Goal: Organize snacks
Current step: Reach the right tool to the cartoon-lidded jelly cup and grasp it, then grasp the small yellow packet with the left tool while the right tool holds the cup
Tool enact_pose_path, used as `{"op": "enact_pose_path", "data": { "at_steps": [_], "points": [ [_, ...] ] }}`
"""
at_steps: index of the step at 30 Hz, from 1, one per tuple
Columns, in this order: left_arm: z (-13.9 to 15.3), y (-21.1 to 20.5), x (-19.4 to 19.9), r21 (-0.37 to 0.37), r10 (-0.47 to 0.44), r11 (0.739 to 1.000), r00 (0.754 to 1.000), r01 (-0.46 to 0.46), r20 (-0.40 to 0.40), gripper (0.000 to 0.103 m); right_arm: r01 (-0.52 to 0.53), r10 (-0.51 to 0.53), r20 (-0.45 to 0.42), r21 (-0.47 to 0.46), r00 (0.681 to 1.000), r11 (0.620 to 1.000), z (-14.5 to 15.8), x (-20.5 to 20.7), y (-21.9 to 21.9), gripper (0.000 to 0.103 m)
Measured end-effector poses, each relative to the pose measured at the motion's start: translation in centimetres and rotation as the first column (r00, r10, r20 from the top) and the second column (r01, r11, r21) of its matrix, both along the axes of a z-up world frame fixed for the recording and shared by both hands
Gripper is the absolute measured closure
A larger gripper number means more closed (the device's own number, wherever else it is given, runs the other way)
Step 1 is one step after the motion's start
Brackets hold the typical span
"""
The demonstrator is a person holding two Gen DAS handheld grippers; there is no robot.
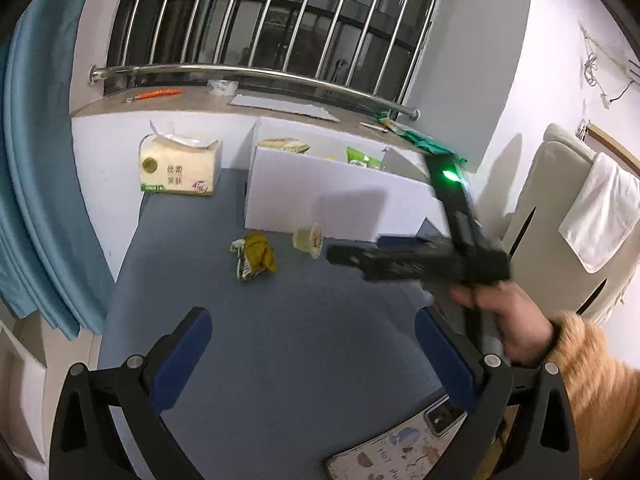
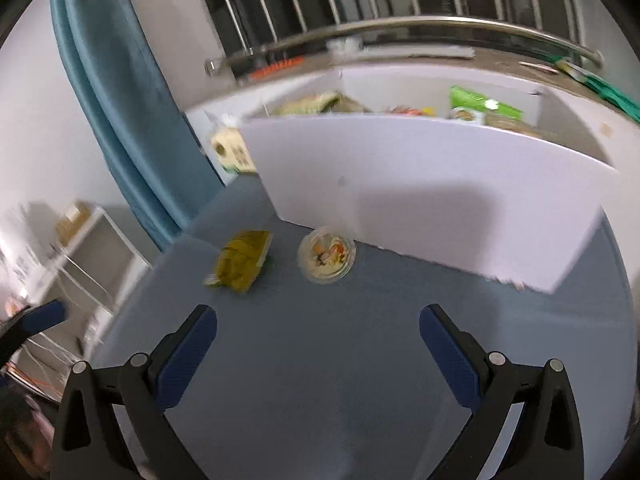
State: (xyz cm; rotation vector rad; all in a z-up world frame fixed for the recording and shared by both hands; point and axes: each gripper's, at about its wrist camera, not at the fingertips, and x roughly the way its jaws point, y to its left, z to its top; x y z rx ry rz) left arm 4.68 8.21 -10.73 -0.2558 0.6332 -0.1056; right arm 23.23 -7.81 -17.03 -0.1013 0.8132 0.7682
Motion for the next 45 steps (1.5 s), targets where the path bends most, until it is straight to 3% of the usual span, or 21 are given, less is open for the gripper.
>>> {"op": "enact_pose_path", "data": {
  "at_steps": [5,10,12,13,14,20,27,33,38,40,41,42,44,45],
  "points": [
    [-0.8,1.0,0.0,-0.016,0.015,1.0,1.0,-0.015,-0.019,0.0,-0.013,0.017,0.032,-0.103,0.999,0.995,-0.7,3.2,3.9,0.0],
    [-1.6,2.0,0.2,-0.029,0.038,0.999,0.998,-0.039,-0.04,0.0,-0.011,0.01,-0.005,-0.132,1.0,0.991,-1.9,5.4,6.0,0.001],
    [-1.8,2.4,0.2,-0.032,0.044,0.998,0.998,-0.046,-0.046,0.0,-0.02,0.017,-0.028,-0.127,0.999,0.992,-2.5,5.7,6.3,0.025],
    [-1.9,2.5,0.2,-0.032,0.05,0.998,0.998,-0.052,-0.049,0.0,-0.014,0.009,-0.039,-0.142,0.999,0.99,-2.8,5.9,6.4,0.053],
    [-2.0,2.7,0.2,-0.033,0.053,0.998,0.997,-0.055,-0.052,0.0,-0.012,0.004,-0.051,-0.151,0.999,0.988,-3.1,6.0,6.5,0.055],
    [-2.5,3.0,1.8,-0.026,0.05,0.998,0.996,-0.052,-0.076,0.0,-0.016,0.012,-0.051,-0.089,0.999,0.996,-2.2,4.6,4.2,0.055],
    [-3.3,2.3,7.5,0.051,0.026,0.999,0.989,-0.019,-0.143,0.0,-0.005,0.006,-0.007,0.033,1.0,0.999,1.6,0.5,-1.3,0.055],
    [-5.3,2.1,13.1,0.122,0.056,0.992,0.971,-0.028,-0.233,0.0,0.016,-0.02,0.022,0.154,1.0,0.988,4.1,-4.4,-7.5,0.055],
    [-7.5,2.4,16.8,0.185,0.115,0.981,0.942,-0.058,-0.316,0.0,0.049,-0.055,0.027,0.182,0.998,0.982,4.3,-6.4,-9.4,0.055],
    [-8.0,2.5,17.3,0.178,0.1,0.983,0.941,-0.044,-0.322,0.001,0.06,-0.064,0.014,0.199,0.998,0.978,4.1,-6.7,-10.3,0.055],
    [-8.4,2.7,17.5,0.158,0.088,0.987,0.94,-0.037,-0.331,0.012,0.061,-0.065,0.013,0.204,0.998,0.977,4.0,-6.8,-10.6,0.055],
    [-8.3,2.6,17.5,0.181,0.094,0.983,0.944,-0.037,-0.316,0.034,0.065,-0.07,0.015,0.203,0.997,0.977,3.9,-7.0,-10.9,0.055],
    [-7.8,2.3,17.4,0.199,0.062,0.98,0.948,0.001,-0.313,0.065,0.071,-0.075,0.012,0.2,0.997,0.977,3.7,-7.1,-11.2,0.055],
    [-7.4,2.4,17.0,0.154,0.039,0.988,0.952,0.009,-0.305,0.065,0.073,-0.076,0.008,0.203,0.997,0.976,3.6,-7.1,-11.4,0.055]
  ]
}}
